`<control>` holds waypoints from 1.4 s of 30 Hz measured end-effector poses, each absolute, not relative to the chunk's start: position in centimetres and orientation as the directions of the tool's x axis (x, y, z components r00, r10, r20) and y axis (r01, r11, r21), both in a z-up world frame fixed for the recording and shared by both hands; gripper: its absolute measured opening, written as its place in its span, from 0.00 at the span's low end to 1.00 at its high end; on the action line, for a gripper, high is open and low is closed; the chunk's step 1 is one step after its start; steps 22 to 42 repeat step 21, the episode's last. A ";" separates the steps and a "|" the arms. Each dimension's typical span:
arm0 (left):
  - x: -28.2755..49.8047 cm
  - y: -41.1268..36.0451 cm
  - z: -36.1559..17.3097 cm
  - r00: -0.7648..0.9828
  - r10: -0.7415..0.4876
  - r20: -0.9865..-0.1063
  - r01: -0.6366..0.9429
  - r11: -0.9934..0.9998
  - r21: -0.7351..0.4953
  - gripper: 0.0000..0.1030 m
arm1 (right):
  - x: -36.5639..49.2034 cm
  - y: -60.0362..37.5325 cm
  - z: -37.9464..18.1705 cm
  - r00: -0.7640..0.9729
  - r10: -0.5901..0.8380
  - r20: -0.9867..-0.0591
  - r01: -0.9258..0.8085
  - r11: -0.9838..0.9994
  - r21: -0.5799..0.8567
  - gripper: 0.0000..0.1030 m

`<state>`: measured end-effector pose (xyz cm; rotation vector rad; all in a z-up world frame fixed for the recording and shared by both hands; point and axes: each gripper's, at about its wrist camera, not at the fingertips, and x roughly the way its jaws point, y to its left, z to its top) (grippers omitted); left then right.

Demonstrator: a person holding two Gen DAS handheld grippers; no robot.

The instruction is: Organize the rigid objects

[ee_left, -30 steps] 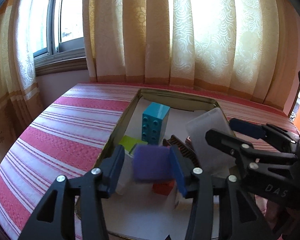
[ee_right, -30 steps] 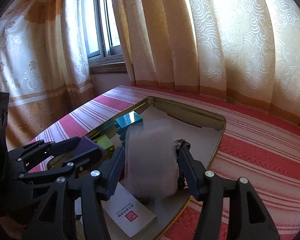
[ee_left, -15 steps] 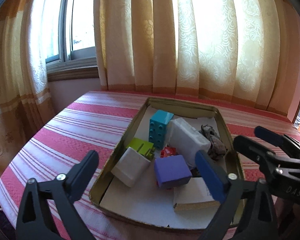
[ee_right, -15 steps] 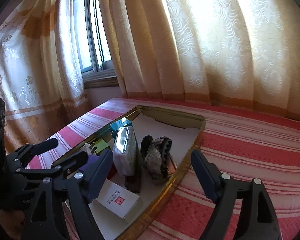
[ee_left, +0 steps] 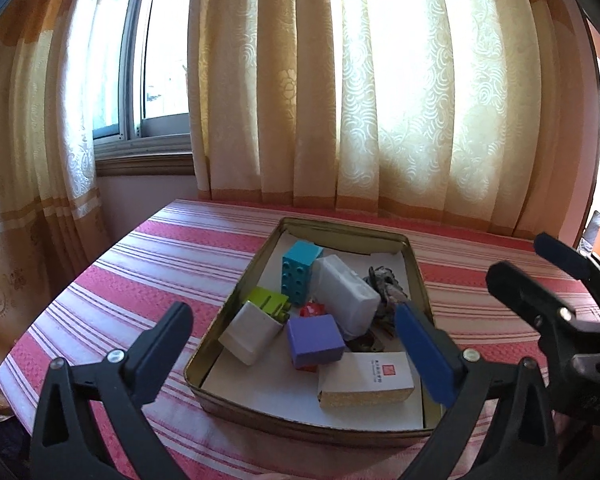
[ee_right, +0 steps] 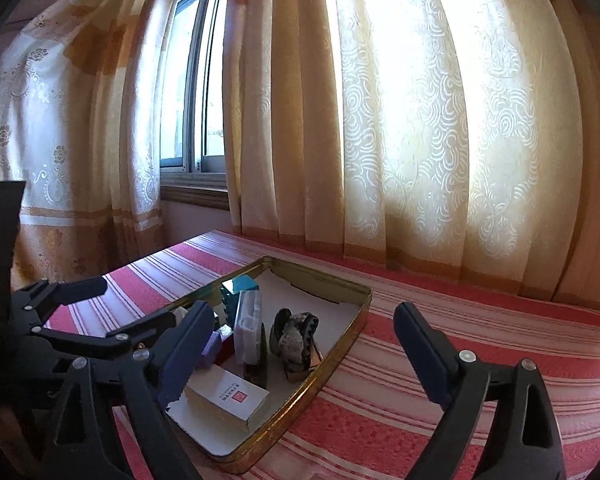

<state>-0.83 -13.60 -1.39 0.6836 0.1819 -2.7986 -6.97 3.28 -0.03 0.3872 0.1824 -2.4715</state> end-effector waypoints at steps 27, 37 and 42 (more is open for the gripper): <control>-0.4 -15.0 -2.1 -0.842 -0.255 -0.475 0.320 -0.946 -0.059 1.00 | -6.3 2.8 0.0 -0.753 -0.574 -0.320 0.616 -0.787 -0.038 0.91; -0.4 -15.0 -2.1 -0.842 -0.255 -0.475 0.320 -0.946 -0.059 1.00 | -6.3 2.8 0.0 -0.753 -0.574 -0.320 0.616 -0.787 -0.038 0.91; -0.4 -15.0 -2.1 -0.842 -0.255 -0.475 0.320 -0.946 -0.059 1.00 | -6.3 2.8 0.0 -0.753 -0.574 -0.320 0.616 -0.787 -0.038 0.91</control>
